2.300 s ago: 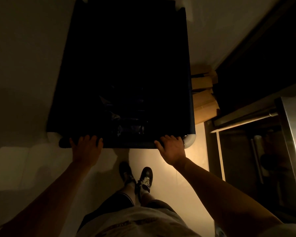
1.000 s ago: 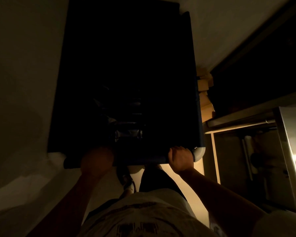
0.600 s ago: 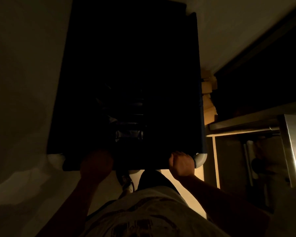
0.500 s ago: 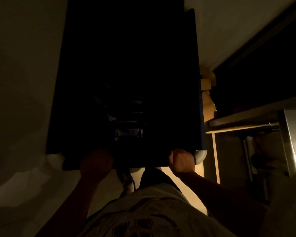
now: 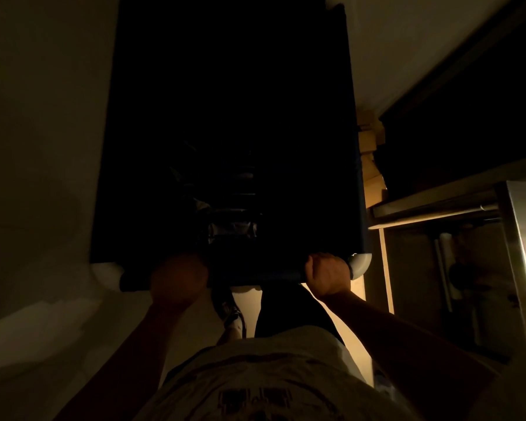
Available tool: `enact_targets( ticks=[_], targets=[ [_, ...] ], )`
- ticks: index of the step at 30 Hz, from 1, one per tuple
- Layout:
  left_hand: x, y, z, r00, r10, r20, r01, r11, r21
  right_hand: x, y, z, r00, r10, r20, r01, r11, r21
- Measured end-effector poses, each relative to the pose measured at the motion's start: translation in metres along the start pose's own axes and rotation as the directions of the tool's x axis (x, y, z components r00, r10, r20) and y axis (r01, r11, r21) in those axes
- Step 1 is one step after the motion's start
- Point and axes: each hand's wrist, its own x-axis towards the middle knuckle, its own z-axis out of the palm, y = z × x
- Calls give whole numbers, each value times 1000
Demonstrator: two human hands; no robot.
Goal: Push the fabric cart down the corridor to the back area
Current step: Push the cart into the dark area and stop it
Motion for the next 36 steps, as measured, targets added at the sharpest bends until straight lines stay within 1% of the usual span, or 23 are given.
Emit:
enact_targets(
  ticks=[4,7,11,18,20,22,26,28,30,33,36],
  targets=[
    [1,0,-1,998,21,-59,-20,1000,24,0,2,3,1000,7,-1,-7,1000,16],
    [0,-1,1,1000,-5,4,5,1000,0,2,5,6,999,32,42,-34,999,32],
    [-2,0,3,999,-8,-42,6,998,-55,5,8,13,997,51,52,-51,999,-11],
    [1,4,1,1000,-23,-14,22,998,-64,6,7,11,993,90,80,-85,994,-73],
    [0,2,2,999,-27,-18,26,998,-59,7,7,11,994,80,75,-73,993,-92],
    [-4,0,3,1000,-19,-20,17,997,-74,2,8,14,996,68,58,-65,996,-60],
    [-4,-1,1,999,23,-40,-23,1000,10,-8,6,19,999,45,-13,-44,999,14],
    [-3,-1,-1,994,56,-95,-50,997,63,-10,4,17,999,32,-21,-32,999,-3],
    [-2,0,-4,992,59,-115,-51,996,69,-10,1,13,999,29,-20,-29,999,-24],
    [0,4,-11,1000,-27,13,27,1000,4,-10,-4,6,999,33,-24,-34,999,-20],
    [1,7,-12,998,-44,35,45,999,-26,-5,-6,1,998,45,-40,-47,998,-33]
  ],
)
